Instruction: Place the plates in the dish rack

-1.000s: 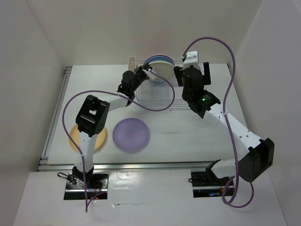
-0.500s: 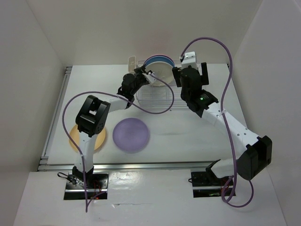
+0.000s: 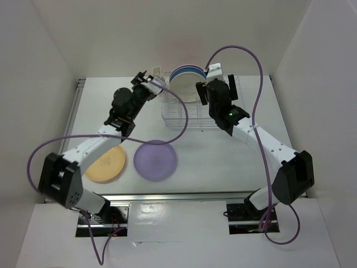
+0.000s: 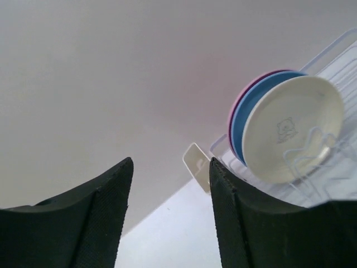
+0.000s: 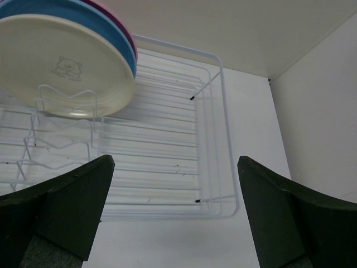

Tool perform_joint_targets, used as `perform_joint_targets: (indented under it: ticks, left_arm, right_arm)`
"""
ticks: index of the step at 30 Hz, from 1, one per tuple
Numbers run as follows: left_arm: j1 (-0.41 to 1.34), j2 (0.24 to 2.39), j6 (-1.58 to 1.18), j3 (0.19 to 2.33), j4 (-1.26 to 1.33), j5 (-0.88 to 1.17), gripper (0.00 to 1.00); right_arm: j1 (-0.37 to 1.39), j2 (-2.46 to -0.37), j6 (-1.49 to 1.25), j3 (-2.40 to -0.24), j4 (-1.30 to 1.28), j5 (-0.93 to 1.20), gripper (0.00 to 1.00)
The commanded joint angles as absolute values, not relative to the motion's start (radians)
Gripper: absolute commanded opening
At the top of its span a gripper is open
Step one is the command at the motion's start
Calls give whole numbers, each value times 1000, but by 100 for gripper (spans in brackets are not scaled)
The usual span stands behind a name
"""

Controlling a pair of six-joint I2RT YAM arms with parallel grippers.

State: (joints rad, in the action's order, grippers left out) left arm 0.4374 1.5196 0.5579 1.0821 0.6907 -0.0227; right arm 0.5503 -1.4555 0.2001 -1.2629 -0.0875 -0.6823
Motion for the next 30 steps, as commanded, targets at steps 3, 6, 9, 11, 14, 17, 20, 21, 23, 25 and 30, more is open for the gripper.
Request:
perform_joint_targets:
  ticks: [3, 6, 9, 11, 14, 17, 20, 21, 23, 25, 30]
  left_arm:
    - [375, 1381, 309, 1019, 88, 41, 56]
    - [272, 1399, 278, 1009, -122, 250, 56]
    - [180, 1439, 293, 1003, -225, 343, 58]
    - [138, 1448, 293, 974, -193, 389, 62]
    - [97, 1549, 298, 1057, -265, 481, 62]
    - [97, 1692, 339, 1171, -360, 609, 61]
    - [97, 1787, 348, 1256, -419, 709, 60]
    - [97, 1799, 348, 1265, -432, 721, 60]
    - [97, 1818, 348, 1266, -442, 730, 64]
    - [97, 1818, 359, 1266, -459, 730, 66]
    - [97, 1741, 382, 1155, -468, 709, 73]
  right_arm:
    - [543, -1456, 212, -1282, 21, -661, 100]
    - [543, -1456, 212, -1282, 21, -661, 100]
    - [543, -1456, 203, -1282, 12, -641, 100]
    - [543, -1447, 202, -1282, 12, -641, 100]
    - [543, -1437, 202, -1264, 12, -641, 100]
    - [543, -1416, 212, -1255, 12, -650, 100]
    - [543, -1397, 212, -1232, 23, -666, 100]
    - [543, -1387, 212, -1232, 23, -666, 100]
    - [543, -1378, 221, -1221, 23, -675, 100]
    - [543, -1378, 221, -1221, 23, -675, 100]
    - [543, -1396, 230, -1221, 34, -675, 100]
